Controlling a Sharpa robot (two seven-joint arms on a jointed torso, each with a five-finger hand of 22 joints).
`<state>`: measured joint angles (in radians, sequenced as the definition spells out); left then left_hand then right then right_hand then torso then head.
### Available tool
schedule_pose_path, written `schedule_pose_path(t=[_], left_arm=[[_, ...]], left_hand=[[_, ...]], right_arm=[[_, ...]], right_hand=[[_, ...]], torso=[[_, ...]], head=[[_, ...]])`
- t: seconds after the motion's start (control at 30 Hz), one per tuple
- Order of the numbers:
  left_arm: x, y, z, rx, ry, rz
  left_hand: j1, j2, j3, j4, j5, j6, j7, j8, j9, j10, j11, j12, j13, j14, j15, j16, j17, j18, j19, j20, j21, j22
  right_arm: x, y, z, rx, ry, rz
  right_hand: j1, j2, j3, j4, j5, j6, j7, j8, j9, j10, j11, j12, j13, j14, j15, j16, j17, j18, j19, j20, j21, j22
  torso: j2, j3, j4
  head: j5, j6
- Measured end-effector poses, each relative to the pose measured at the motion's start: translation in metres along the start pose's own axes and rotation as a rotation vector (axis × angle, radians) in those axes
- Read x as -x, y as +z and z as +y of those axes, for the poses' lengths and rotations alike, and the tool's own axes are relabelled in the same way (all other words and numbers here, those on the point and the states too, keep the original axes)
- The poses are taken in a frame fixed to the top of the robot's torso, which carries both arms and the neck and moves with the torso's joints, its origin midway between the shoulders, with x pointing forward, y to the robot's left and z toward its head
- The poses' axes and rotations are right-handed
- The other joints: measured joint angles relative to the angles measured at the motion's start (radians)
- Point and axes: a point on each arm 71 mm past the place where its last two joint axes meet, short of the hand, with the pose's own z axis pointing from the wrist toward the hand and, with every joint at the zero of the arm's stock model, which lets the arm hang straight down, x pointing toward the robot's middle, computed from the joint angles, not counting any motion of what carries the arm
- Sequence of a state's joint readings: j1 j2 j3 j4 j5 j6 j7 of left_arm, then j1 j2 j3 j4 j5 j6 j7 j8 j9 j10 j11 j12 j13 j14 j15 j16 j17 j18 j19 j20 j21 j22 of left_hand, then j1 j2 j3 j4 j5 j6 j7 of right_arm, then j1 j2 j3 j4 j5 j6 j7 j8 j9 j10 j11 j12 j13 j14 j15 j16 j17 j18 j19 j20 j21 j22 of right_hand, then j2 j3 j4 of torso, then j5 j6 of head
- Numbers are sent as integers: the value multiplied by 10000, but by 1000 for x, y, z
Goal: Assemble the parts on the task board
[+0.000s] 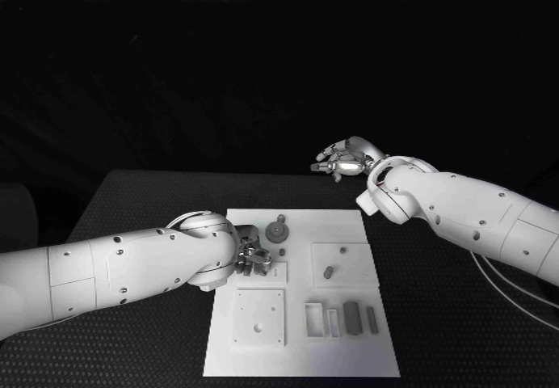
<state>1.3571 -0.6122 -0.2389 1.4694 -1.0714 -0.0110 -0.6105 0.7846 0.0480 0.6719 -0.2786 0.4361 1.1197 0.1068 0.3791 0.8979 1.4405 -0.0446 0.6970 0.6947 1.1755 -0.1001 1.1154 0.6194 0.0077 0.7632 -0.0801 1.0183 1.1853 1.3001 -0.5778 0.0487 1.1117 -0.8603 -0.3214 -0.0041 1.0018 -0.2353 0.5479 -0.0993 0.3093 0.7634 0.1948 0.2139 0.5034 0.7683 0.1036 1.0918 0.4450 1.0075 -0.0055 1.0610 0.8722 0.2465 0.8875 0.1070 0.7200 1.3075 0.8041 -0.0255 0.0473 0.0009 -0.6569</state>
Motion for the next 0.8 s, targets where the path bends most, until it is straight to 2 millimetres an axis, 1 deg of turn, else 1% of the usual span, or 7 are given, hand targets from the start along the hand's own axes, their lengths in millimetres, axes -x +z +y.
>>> schedule_pose_path(t=[0.13, 0.37, 0.53, 0.7, 0.77, 0.8], left_arm=[[0, 0, 0, -3, 101, -15], [0, 0, -2, -25, 336, -24], [0, 0, -5, -29, 574, -71], [0, 0, -6, -38, 775, -106], [0, 0, -7, -38, 819, -109], [0, 0, -7, -37, 845, -111]], left_hand=[[-76, -75, 207, 12, -37, 3, 2, 2, 36, 0, 0, 69, -1, -16, -26, 76, -13, 0, 24, -24, 40, 29], [-86, -86, 242, 24, -75, 6, 7, 73, 118, 1, -1, 232, 29, 5, -48, 200, -44, 0, 108, -37, 41, 83], [-100, -100, 242, 25, -76, 21, 21, 130, 151, 2, -2, 302, 44, 17, -57, 269, -54, 0, 108, -36, 78, 110], [-197, -2, 243, 26, -54, 23, 23, 189, 220, 32, -31, 453, 69, 20, -56, 389, -70, 0, 108, -36, 78, 161], [-251, 52, 242, 26, -26, 24, 24, 191, 271, 158, -164, 533, 87, 59, -94, 424, -86, 0, 107, -36, 78, 184], [-265, 66, 243, 26, -26, 25, 24, 190, 276, 159, -164, 534, 87, 75, -109, 459, -87, -1, 108, -36, 78, 185]], right_arm=[[0, 0, 0, -2, 3, 8], [-1, 0, 0, 7, 9, 32], [-1, 0, 1, 14, 12, 47], [-2, 0, 1, 20, 16, 63], [-2, 0, 1, 21, 17, 67], [-2, 0, 1, 22, 18, 71]], right_hand=[[0, 0, 0, 0, 5, 0, 0, 0, -10, 0, 0, 0, -12, 0, 0, 0, -14, 0, 0, 0, 0, 0], [0, -1, 0, 0, 131, 0, -1, 0, -20, 0, 0, 4, -48, 1, 0, 38, -38, -1, 0, 0, 0, 0], [1, -1, 0, 0, 132, 1, -2, 0, -20, 0, 0, 39, -60, 1, 1, 38, -50, 0, 0, 0, 0, 0], [1, -1, 0, 0, 171, 1, -2, 0, -20, 0, -1, 39, -72, -27, 29, 37, -57, -1, 0, 0, 0, 0], [1, -1, 0, 0, 170, 2, -2, 0, -25, 1, 0, 39, -71, -27, 29, 37, -61, -1, 0, 0, 0, 0], [1, -1, 1, 0, 190, 1, -3, 0, -29, 0, -1, 39, -71, -33, 35, 37, -61, 0, 0, 0, -32, 0]], torso=[[0, 1, -5], [-1, 11, -3], [-1, 13, -4], [-1, 19, -10], [-1, 20, -10], [-1, 20, -10]], head=[[-2, -9], [8, -12], [5, -5], [-16, 12], [-30, 17], [-34, 18]])
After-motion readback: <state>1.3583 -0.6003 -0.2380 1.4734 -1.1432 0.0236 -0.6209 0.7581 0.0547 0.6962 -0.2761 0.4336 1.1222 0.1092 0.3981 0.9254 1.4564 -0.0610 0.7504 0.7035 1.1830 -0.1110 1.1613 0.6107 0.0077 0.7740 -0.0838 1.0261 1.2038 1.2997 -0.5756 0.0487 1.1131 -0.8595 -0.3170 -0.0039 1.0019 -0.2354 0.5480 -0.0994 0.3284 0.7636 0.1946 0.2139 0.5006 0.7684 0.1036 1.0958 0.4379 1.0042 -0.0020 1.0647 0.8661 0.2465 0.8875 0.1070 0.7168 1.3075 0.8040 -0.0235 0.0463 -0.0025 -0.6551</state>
